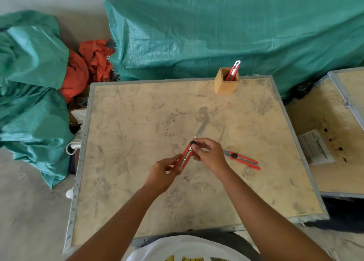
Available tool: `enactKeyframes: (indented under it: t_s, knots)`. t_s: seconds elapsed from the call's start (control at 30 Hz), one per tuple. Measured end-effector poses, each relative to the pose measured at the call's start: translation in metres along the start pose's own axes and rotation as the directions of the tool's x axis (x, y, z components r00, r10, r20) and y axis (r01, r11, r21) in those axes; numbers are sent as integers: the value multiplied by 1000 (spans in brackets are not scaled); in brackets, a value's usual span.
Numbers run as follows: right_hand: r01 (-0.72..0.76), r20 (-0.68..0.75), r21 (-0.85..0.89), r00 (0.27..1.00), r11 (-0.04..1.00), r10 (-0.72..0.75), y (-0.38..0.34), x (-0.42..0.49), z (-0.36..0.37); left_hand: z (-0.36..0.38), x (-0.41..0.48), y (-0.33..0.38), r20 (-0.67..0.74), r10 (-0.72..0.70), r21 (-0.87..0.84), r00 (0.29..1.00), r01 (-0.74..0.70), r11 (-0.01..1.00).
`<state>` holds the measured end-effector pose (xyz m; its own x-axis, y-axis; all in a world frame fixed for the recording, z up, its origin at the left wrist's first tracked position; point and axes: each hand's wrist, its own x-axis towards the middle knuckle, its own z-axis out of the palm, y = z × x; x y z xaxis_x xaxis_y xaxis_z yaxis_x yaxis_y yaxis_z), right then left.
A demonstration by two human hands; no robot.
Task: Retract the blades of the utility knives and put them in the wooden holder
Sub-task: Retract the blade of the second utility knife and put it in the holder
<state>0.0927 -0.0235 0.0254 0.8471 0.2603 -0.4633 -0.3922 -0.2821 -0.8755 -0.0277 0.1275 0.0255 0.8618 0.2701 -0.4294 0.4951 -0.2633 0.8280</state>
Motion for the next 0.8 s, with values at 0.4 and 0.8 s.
enactKeyframes:
  t_s: [0.4,0.8]
  knots:
    - [183,220,-80,962,980,-162,-57,-22,-77,38,-46,70,64,37,-430,997,-6,903]
    - [491,486,-343,822,801,-297,-74,-48,-145,89,-52,120,-112,96,-542,989,-142,828]
